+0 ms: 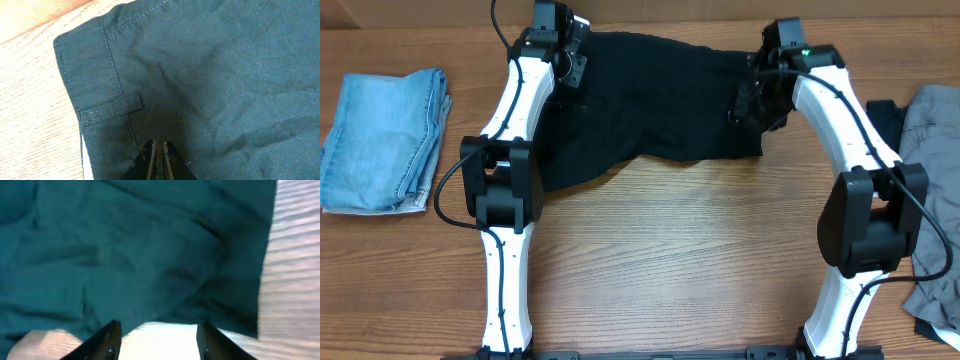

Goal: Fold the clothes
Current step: 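Pull the shorts' right side rightward with the right gripper to flatten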

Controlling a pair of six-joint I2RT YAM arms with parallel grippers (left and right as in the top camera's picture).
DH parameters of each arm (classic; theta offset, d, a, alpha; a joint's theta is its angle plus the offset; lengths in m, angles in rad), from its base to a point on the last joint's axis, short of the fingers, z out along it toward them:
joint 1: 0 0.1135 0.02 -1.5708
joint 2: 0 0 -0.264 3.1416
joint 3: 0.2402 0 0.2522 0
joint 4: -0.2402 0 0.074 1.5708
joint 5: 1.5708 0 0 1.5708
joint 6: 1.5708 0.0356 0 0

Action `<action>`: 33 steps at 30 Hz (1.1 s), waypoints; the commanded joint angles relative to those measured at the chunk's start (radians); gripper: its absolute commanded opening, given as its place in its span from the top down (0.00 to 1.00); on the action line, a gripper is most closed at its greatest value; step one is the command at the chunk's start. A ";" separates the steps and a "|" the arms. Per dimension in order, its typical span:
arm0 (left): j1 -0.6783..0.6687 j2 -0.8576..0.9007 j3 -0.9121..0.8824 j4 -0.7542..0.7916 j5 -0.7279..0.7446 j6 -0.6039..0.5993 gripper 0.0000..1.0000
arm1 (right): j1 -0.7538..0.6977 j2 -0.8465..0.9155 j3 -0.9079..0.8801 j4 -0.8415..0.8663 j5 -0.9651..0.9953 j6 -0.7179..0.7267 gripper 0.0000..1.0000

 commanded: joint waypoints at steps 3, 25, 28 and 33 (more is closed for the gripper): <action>0.003 -0.041 -0.007 0.005 -0.008 -0.011 0.90 | -0.002 -0.005 -0.084 0.101 -0.069 0.061 0.46; 0.003 -0.041 -0.007 -0.006 -0.009 0.010 0.89 | 0.014 -0.005 -0.217 0.261 -0.063 0.366 0.39; 0.003 -0.041 -0.007 -0.006 -0.009 0.010 0.88 | 0.014 -0.005 -0.246 0.304 -0.060 0.417 0.39; 0.003 -0.041 -0.007 -0.010 -0.009 0.010 0.78 | 0.014 -0.005 -0.277 0.335 -0.060 0.431 0.40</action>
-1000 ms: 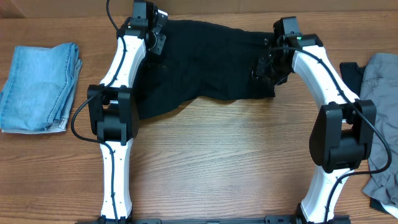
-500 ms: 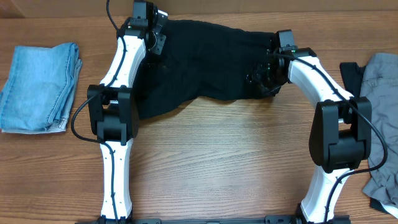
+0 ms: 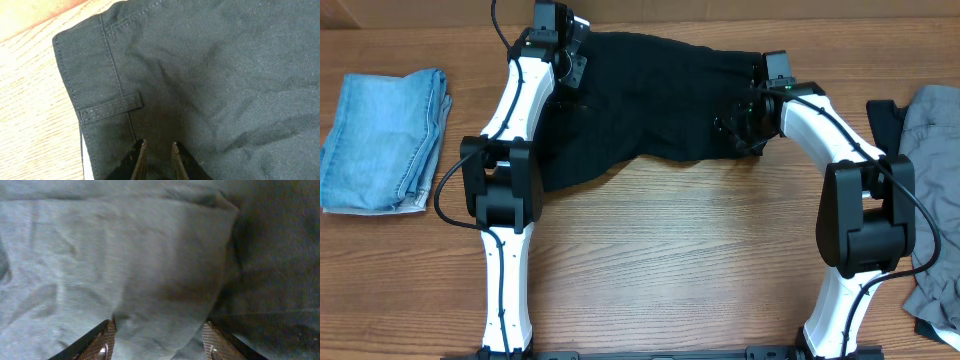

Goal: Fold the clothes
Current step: 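Pull the shorts' right side rightward with the right gripper to flatten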

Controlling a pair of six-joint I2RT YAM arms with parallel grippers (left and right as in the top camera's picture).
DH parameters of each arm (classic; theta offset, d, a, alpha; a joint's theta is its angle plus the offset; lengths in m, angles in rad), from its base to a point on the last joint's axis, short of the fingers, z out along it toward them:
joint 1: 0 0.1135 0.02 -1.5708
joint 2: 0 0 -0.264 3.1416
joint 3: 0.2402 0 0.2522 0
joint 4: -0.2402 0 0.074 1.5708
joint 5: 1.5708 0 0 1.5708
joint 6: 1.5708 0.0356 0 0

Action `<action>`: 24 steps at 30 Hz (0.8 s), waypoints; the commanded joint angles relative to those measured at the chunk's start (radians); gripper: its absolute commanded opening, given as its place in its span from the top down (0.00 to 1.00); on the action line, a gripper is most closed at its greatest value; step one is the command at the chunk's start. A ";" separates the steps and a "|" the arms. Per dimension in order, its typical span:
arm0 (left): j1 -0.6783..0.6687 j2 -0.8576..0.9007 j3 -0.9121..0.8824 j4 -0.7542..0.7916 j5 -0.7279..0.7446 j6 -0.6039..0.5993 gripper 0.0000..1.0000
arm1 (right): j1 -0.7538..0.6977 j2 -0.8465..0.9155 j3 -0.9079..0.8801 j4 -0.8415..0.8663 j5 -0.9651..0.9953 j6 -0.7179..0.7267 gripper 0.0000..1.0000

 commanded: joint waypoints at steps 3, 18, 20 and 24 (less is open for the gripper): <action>0.003 -0.041 -0.007 -0.003 -0.006 0.018 0.80 | 0.004 -0.005 -0.017 0.035 -0.012 0.023 0.58; 0.005 -0.041 -0.007 -0.009 -0.048 0.055 0.89 | -0.079 -0.145 0.063 -0.220 0.000 -0.229 0.96; 0.005 -0.041 -0.007 -0.012 -0.050 0.054 0.89 | -0.103 -0.189 0.063 -0.273 0.019 -0.269 0.96; 0.009 -0.041 -0.007 -0.011 -0.051 0.054 0.89 | -0.147 -0.231 0.062 -0.425 0.121 -0.278 0.96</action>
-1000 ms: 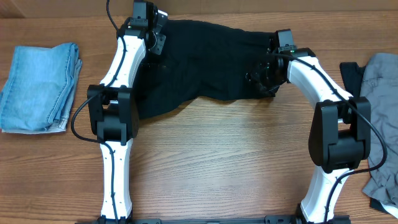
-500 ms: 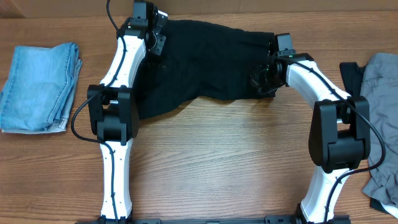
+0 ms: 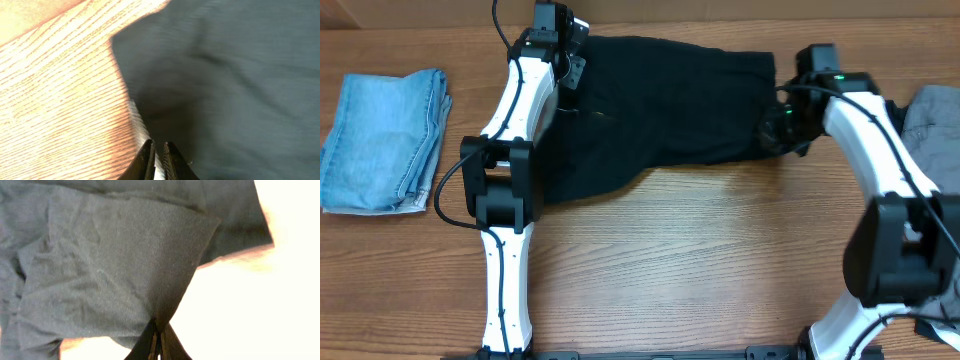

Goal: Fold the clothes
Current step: 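Pull the shorts' right side rightward with the right gripper to flatten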

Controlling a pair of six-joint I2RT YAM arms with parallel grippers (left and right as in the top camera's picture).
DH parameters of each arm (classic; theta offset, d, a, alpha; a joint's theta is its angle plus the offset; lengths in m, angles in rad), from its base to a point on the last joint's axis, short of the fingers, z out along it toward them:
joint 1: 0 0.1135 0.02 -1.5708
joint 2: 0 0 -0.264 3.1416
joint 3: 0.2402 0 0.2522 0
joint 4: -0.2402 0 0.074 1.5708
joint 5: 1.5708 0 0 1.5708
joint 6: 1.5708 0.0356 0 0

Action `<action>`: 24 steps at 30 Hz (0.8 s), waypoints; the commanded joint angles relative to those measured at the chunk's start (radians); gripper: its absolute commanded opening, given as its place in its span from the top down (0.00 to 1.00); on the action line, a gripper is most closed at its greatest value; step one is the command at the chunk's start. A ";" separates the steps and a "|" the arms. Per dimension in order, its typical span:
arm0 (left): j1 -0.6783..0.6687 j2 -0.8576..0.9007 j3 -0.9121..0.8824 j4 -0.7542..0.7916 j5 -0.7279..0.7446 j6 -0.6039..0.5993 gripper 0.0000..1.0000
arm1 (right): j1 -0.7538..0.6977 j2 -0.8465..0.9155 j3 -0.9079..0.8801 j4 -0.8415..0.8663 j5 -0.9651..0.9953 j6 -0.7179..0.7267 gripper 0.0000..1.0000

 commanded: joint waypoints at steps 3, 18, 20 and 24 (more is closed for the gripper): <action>0.008 -0.041 -0.007 -0.002 -0.012 0.022 0.89 | -0.024 -0.030 0.016 -0.073 0.193 -0.031 0.96; -0.045 -0.123 0.080 -0.198 0.272 -0.070 0.95 | -0.020 -0.030 0.018 0.074 0.121 -0.188 0.37; -0.046 -0.101 0.080 -0.274 0.309 -0.106 0.95 | -0.014 -0.030 0.017 0.147 0.056 -0.188 0.41; -0.044 -0.071 0.073 -0.343 0.321 -0.138 0.96 | 0.035 -0.030 0.017 0.274 0.026 -0.187 0.44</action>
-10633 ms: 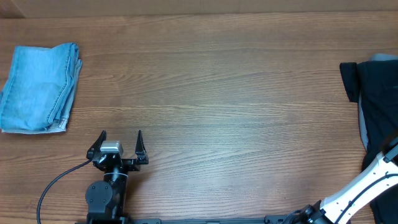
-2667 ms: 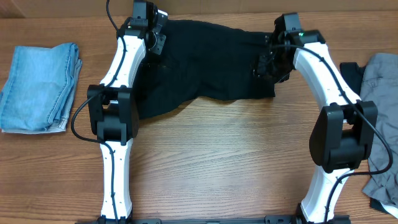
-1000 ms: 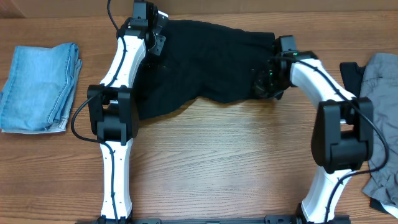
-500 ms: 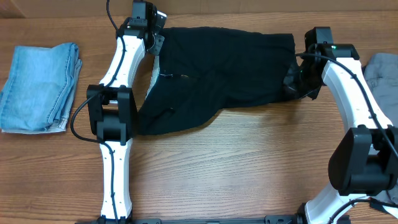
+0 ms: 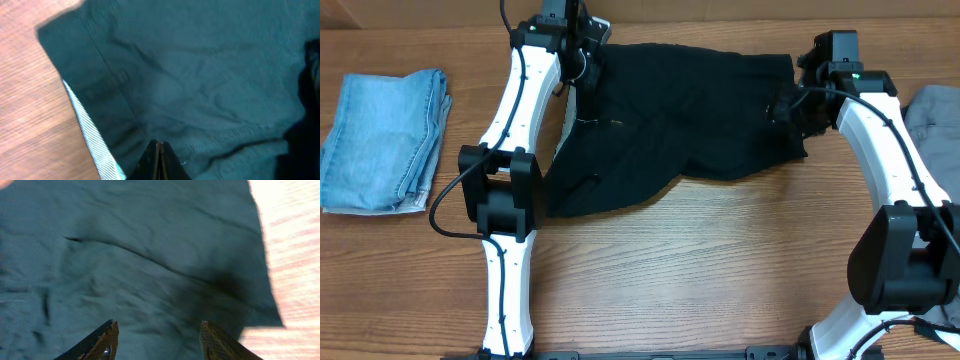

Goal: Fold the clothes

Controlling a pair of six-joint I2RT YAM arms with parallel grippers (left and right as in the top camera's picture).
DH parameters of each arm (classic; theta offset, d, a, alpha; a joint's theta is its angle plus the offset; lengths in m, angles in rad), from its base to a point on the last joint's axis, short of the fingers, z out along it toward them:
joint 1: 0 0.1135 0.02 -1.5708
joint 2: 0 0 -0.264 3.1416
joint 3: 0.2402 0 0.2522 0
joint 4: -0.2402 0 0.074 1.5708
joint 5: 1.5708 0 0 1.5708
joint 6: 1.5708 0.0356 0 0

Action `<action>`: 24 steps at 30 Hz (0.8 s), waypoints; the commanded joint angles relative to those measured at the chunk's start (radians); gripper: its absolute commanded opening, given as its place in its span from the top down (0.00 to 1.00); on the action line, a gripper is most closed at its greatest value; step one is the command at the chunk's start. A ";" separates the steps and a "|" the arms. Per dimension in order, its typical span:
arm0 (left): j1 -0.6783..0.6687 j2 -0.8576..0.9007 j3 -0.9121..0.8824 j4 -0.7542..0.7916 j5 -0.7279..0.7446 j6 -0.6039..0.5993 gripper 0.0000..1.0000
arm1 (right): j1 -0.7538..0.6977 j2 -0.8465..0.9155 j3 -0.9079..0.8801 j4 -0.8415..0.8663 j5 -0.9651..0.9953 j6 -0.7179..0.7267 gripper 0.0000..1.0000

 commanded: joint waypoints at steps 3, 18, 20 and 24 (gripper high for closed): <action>0.005 0.032 -0.001 -0.039 0.047 -0.062 0.96 | 0.098 -0.009 0.012 0.157 -0.045 -0.008 0.44; 0.004 0.035 -0.001 -0.042 0.049 -0.069 0.91 | 0.303 0.193 0.012 0.475 0.140 0.279 0.44; 0.005 0.035 -0.001 -0.043 0.049 -0.069 0.87 | 0.312 0.204 0.012 0.512 0.151 0.283 0.44; 0.005 0.035 -0.001 -0.047 0.042 -0.069 0.78 | 0.315 0.204 0.013 0.527 0.123 0.102 0.44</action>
